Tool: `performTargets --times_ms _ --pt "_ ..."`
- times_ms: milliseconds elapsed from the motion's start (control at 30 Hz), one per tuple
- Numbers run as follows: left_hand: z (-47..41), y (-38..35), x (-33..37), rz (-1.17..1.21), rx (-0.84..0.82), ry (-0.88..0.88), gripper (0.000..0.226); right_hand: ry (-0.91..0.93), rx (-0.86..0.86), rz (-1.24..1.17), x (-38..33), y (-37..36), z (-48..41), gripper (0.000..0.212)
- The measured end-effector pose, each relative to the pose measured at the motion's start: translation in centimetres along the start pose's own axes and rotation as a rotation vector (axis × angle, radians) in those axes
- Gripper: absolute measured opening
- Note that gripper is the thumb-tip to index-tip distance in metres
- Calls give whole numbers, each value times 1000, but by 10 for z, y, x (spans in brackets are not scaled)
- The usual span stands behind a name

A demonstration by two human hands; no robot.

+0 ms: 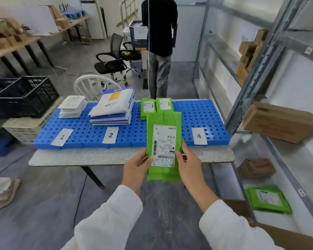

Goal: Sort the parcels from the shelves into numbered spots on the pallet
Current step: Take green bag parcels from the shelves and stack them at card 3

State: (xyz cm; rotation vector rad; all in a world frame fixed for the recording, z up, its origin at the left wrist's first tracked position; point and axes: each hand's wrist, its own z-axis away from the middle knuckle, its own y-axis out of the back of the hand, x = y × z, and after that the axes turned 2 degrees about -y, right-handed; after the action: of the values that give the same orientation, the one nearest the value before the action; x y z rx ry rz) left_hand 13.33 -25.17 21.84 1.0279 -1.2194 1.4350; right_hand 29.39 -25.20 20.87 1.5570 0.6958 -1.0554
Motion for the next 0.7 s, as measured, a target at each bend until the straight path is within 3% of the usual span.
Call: performTargets --times_ms 100,267,400,600,700 --pt "-24 3 3 -1 -5 0 46 -20 -54 -13 -5 -8 -24 59" --pt "-75 17 5 -4 -19 26 49 -67 -93 -52 -14 -26 -70 62" --pt "-127 28 7 49 29 81 29 -119 -59 -86 -21 -52 -110 64" --pt "-220 55 14 -67 107 83 23 -185 -60 -23 -39 -102 -175 42" --pt "-261 66 23 -73 98 85 25 -209 -36 -12 -51 -121 -206 45"
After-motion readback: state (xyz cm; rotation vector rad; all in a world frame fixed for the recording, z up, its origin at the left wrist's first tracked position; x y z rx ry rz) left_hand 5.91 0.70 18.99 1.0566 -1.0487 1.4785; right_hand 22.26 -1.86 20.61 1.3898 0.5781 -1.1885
